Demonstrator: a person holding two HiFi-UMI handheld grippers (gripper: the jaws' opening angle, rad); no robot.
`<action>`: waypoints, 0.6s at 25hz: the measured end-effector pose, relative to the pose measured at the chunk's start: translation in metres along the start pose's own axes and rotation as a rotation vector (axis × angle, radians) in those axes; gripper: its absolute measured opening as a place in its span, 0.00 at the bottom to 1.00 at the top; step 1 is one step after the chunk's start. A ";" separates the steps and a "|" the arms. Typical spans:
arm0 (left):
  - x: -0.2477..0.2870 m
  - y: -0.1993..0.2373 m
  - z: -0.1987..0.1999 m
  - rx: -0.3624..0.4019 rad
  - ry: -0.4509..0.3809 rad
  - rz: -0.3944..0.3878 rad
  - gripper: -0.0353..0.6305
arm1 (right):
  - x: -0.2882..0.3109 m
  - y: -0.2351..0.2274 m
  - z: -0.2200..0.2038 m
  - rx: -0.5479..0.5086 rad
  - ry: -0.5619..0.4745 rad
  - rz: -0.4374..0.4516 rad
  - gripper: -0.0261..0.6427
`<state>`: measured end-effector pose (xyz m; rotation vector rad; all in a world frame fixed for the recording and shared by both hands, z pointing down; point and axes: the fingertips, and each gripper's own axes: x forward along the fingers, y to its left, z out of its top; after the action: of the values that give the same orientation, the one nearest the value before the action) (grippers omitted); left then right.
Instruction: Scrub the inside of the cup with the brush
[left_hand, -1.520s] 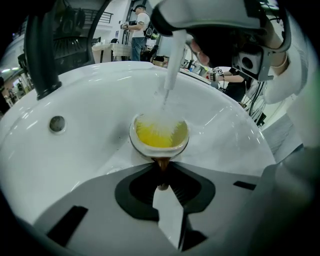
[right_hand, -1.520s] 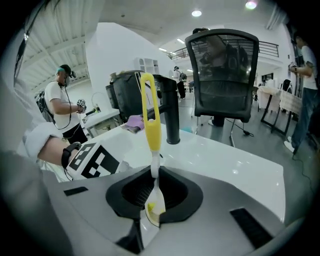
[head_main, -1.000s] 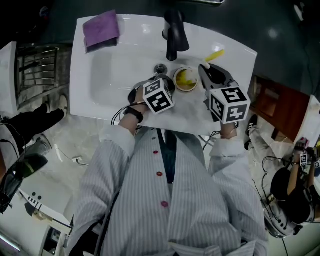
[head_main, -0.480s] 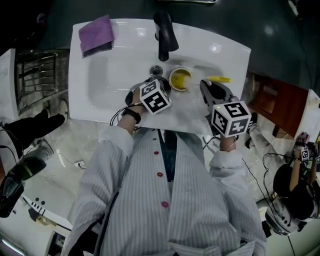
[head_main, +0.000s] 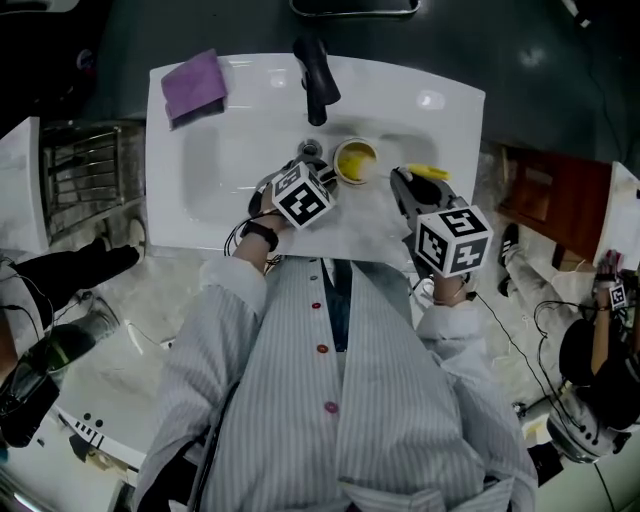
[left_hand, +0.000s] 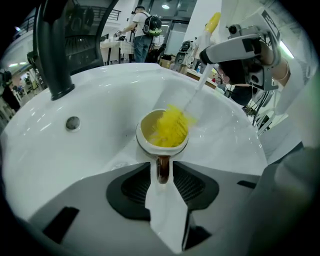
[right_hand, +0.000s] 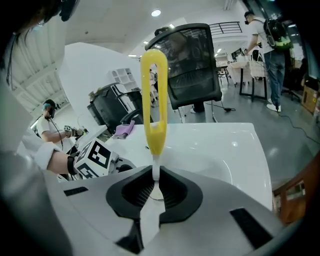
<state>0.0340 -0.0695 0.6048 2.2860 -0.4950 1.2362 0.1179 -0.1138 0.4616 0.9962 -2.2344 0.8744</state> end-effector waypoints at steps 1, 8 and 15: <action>-0.003 -0.001 0.000 0.001 -0.002 0.001 0.25 | -0.003 0.001 0.002 0.003 -0.007 -0.001 0.12; -0.033 -0.010 0.008 -0.014 -0.059 0.017 0.27 | -0.030 0.005 0.015 0.030 -0.078 -0.016 0.12; -0.077 -0.013 0.053 -0.080 -0.265 0.051 0.27 | -0.061 0.010 0.034 0.063 -0.178 -0.038 0.12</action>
<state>0.0359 -0.0834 0.5114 2.3925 -0.6873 0.9216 0.1384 -0.1066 0.3947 1.1829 -2.3388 0.8743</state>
